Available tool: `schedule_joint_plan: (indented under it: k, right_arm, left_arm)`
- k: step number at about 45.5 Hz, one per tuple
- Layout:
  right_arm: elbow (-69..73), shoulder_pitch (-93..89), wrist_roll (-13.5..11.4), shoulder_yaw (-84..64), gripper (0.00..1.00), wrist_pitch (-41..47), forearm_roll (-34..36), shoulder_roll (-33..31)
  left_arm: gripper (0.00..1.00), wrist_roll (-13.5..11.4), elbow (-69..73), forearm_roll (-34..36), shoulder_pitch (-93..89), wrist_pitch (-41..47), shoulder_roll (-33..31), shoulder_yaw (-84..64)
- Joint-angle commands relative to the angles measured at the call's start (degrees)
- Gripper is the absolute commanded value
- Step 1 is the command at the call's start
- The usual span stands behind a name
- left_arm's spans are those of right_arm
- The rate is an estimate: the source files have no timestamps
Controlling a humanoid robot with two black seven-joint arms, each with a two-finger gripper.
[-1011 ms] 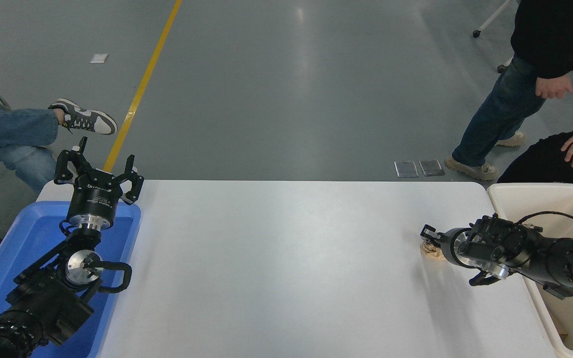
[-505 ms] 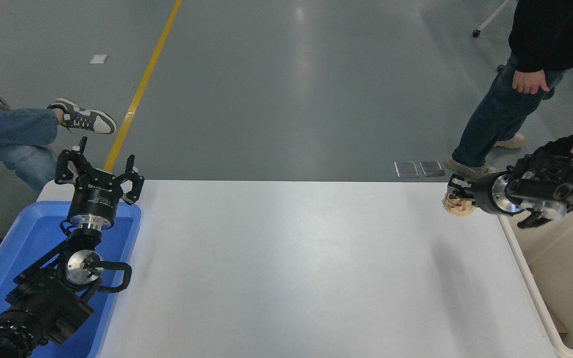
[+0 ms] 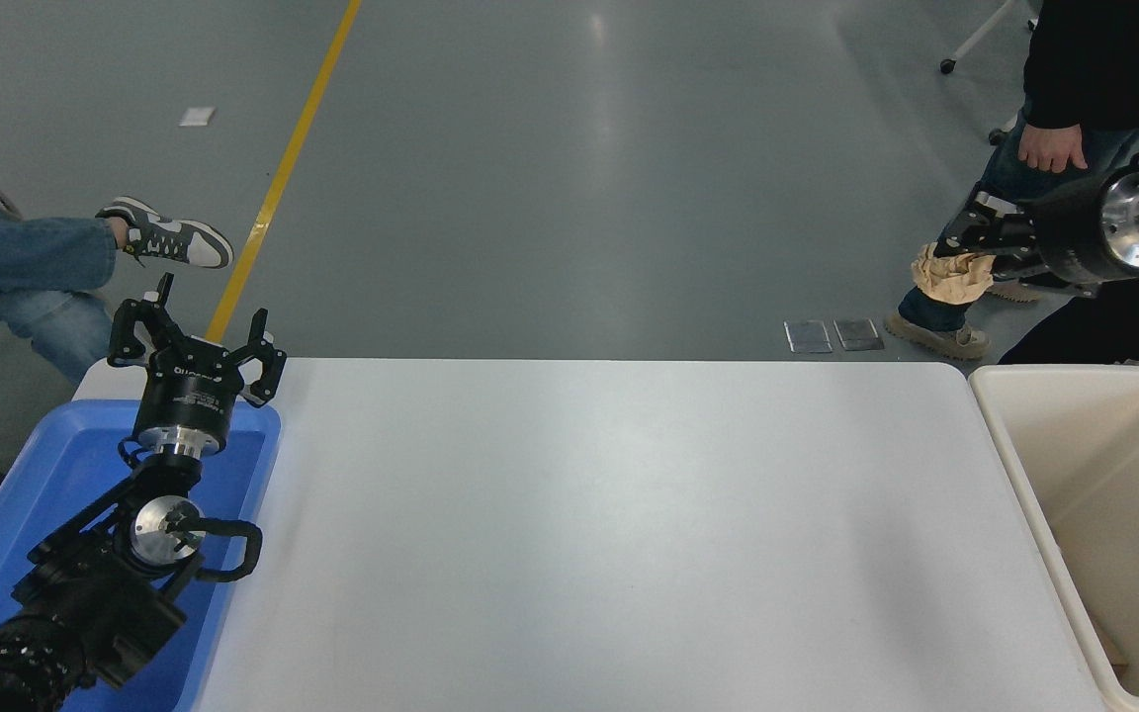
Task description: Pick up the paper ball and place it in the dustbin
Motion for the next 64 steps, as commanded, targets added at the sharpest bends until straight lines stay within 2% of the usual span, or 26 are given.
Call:
schedule_joint_plan:
  k: [1,15,30,43,55,64]
  right_arm:
    - [0.70,4.60,-0.12,-0.04,0.00,3.00,-0.11,-3.94]
    - [-4.47,-1.19,-0.39,-0.04,0.00,0.64,-0.02,-3.86]
    - [-28.20,-20.86,-0.39,1.89,0.00,-2.53,1.21,-2.72]
    - [-42.36,-43.73,-0.57,8.40,0.00,-10.08,10.43,2.29]
    - [-45.88,-54.72,-0.48,8.49,0.00,-18.52,20.02,6.78]
    - [-47.90,-59.46,-0.48,9.01,0.00,-22.39,23.01,10.20]
  left_arm:
    - [0.99,0.00,0.00,0.00,0.00,0.00,0.00,0.00]
    - [0.99,0.00,0.00,0.00,0.00,0.00,0.00,0.00]
    - [0.99,0.00,0.00,0.00,0.00,0.00,0.00,0.00]
    - [0.99,0.00,0.00,0.00,0.00,0.00,0.00,0.00]
    - [0.99,0.00,0.00,0.00,0.00,0.00,0.00,0.00]
    - [0.99,0.00,0.00,0.00,0.00,0.00,0.00,0.00]
